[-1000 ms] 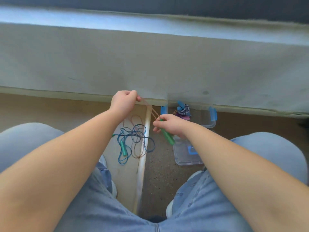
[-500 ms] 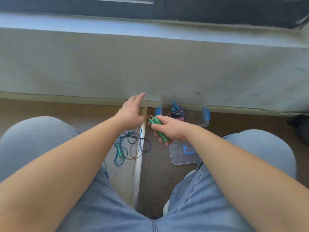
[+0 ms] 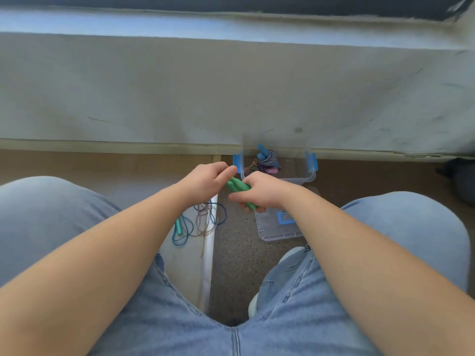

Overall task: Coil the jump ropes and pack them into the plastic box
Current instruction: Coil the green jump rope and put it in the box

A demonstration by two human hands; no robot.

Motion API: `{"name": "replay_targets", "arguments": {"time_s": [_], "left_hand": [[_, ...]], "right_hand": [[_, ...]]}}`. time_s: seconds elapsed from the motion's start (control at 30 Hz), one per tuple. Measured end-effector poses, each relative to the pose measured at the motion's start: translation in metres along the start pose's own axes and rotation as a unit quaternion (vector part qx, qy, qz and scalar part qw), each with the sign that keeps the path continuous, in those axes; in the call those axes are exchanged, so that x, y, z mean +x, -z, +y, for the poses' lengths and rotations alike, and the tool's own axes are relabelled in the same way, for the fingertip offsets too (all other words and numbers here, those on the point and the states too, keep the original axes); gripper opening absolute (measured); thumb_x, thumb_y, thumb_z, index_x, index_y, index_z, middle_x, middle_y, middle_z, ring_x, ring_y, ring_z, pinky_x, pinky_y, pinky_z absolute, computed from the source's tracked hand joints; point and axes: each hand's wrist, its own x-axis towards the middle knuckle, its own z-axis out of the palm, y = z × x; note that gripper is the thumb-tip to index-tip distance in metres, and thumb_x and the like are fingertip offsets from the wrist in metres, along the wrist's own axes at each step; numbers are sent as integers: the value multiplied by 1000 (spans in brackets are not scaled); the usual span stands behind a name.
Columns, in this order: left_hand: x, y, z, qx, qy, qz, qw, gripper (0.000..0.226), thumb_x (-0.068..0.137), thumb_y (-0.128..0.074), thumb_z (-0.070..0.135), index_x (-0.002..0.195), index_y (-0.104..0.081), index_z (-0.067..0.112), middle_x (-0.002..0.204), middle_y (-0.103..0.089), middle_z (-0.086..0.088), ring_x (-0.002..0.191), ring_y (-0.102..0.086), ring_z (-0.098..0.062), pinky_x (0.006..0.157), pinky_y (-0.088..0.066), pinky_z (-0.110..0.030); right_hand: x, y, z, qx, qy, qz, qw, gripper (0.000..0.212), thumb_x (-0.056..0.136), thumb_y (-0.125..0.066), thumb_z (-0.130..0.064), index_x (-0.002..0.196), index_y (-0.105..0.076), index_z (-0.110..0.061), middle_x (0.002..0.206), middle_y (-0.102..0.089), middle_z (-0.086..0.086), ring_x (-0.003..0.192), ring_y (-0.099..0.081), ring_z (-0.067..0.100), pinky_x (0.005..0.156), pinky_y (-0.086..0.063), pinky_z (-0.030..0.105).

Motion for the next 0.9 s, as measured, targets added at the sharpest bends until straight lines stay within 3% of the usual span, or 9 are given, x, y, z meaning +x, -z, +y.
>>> {"name": "replay_targets", "arguments": {"time_s": [0.1,0.27,0.47,0.63,0.7,0.73,0.77,0.83,0.9], "left_hand": [[0,-3,5,18,-5,49,999,38,102,-43,40,74,-52,16,63,-51,2,60,-45,-15,56,-35,-31],[7,2,1,3,16,149,989,41,103,-42,38,74,-51,11,61,-49,1,58,-44,-14,55,-33,-28],[6,2,-1,-54,25,178,982,38,103,-40,39,78,-61,19,59,-49,5,57,-45,-14,56,-34,-31],[8,10,-1,-202,71,236,948,57,99,-38,54,62,-61,16,57,-49,0,54,-44,-17,59,-34,-33],[4,3,2,-129,63,224,964,47,103,-35,43,70,-60,22,67,-57,4,64,-50,-19,63,-35,-34],[0,-2,5,-57,43,191,979,41,105,-33,36,75,-58,23,75,-59,3,72,-53,-21,65,-33,-33],[-3,-9,9,3,19,152,988,37,105,-31,31,79,-55,21,81,-60,0,77,-55,-26,66,-34,-33],[-7,-20,16,95,-29,71,993,32,104,-31,27,80,-50,17,83,-62,-12,80,-58,-36,66,-39,-36],[-8,-26,20,191,-84,13,978,23,102,-36,26,87,-49,16,85,-65,-16,77,-59,-38,62,-38,-36]], "right_hand": [[-2,-3,5,18,0,6,1000,37,87,-74,-39,103,-66,-6,84,-72,9,70,-67,15,64,-54,31],[-5,-6,11,199,-6,-20,980,26,97,-65,-24,111,-60,-3,86,-70,12,78,-70,24,67,-59,35],[-12,-6,0,244,-19,-66,967,26,102,-56,-26,115,-57,-3,72,-51,-1,59,-44,10,58,-43,27],[-16,-5,-17,399,37,-89,912,15,106,-48,-23,99,-54,-10,68,-45,-1,56,-33,11,53,-35,24],[-13,-5,-25,472,61,-34,879,16,106,-46,-21,97,-53,-10,67,-44,0,53,-32,11,51,-35,25],[-10,-3,-28,469,66,7,881,16,106,-46,-20,97,-52,-9,67,-44,1,52,-33,12,50,-36,27],[-5,-1,-27,400,67,67,912,17,106,-46,-21,96,-52,-9,68,-46,3,51,-38,13,52,-36,29],[4,3,-18,56,38,192,979,19,104,-48,-26,97,-53,-9,80,-56,8,67,-52,22,63,-38,32],[8,3,-5,-201,-19,223,954,21,103,-47,-28,105,-54,-8,96,-60,11,86,-57,30,70,-37,33]]}}
